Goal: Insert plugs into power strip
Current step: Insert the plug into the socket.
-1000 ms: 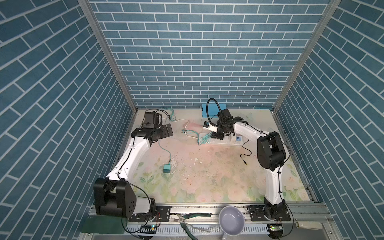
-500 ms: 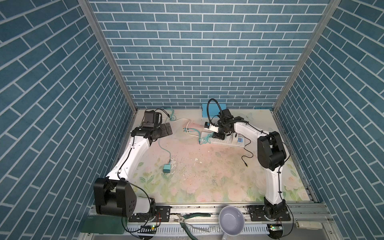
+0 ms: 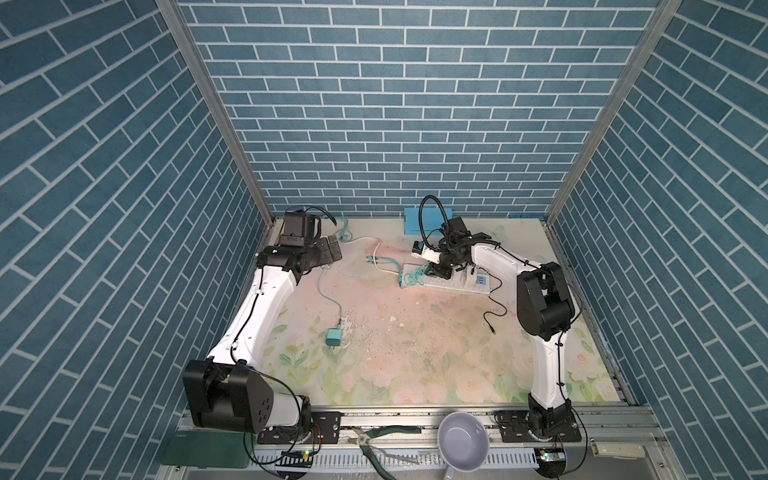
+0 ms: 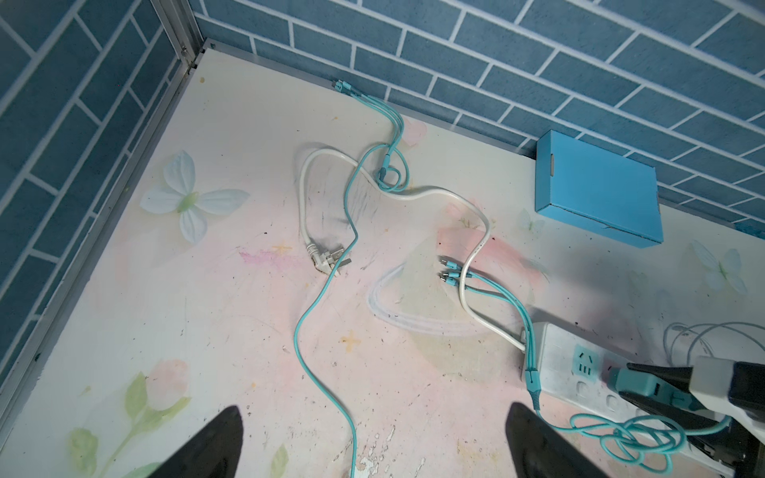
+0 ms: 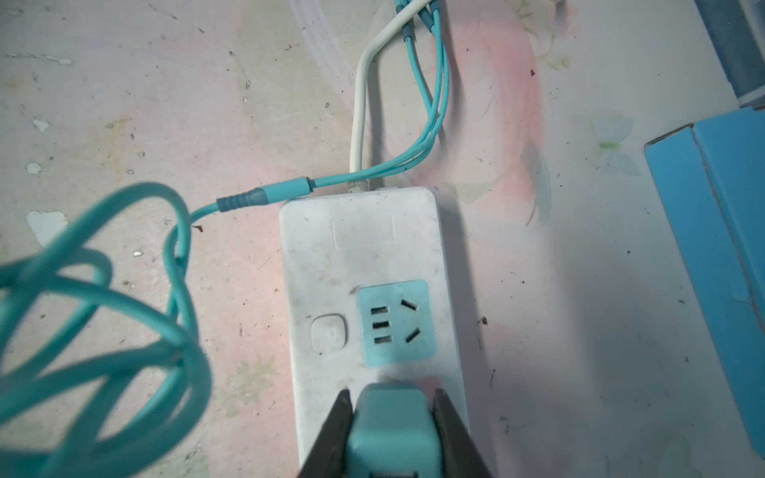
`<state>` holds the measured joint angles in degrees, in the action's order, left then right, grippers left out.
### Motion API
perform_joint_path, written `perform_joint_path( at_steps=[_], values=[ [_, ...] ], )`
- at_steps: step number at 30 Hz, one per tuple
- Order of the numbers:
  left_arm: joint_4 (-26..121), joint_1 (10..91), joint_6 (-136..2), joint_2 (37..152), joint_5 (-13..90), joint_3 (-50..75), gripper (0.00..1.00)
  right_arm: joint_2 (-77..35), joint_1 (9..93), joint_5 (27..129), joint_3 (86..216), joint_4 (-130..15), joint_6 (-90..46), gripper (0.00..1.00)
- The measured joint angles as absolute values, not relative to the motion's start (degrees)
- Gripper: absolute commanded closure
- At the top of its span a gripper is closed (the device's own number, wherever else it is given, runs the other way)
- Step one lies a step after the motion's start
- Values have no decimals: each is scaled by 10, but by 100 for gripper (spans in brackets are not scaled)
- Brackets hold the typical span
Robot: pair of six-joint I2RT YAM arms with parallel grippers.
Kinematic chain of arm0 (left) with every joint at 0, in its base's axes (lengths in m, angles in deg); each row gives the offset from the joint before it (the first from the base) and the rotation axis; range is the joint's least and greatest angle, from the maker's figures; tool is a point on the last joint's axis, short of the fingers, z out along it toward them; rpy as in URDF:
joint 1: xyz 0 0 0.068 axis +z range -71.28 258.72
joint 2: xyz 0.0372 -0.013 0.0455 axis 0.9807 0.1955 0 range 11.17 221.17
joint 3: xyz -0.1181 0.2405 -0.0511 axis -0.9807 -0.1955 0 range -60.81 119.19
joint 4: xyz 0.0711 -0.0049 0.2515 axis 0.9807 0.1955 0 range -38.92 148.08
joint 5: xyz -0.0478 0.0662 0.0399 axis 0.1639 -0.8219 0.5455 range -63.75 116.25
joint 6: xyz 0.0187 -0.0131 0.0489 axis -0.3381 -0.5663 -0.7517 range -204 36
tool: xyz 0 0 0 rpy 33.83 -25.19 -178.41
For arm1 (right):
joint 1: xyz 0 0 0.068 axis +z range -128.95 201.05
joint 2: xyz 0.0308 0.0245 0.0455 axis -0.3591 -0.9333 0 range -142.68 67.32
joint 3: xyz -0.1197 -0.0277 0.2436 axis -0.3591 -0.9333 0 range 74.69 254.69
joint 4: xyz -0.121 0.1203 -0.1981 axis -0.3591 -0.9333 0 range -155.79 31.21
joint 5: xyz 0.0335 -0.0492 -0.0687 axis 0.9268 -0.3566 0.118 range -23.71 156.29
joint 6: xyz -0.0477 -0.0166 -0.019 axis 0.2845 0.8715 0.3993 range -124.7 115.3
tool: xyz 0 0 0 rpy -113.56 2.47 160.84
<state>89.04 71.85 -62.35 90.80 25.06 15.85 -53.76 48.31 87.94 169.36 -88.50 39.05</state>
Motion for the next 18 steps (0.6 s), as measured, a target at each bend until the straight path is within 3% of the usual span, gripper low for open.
perform_joint_path(
  at_steps=[18],
  values=[
    [901,719,-633,901,244,163,0,-479,480,881,1606,-857,343,100]
  ],
)
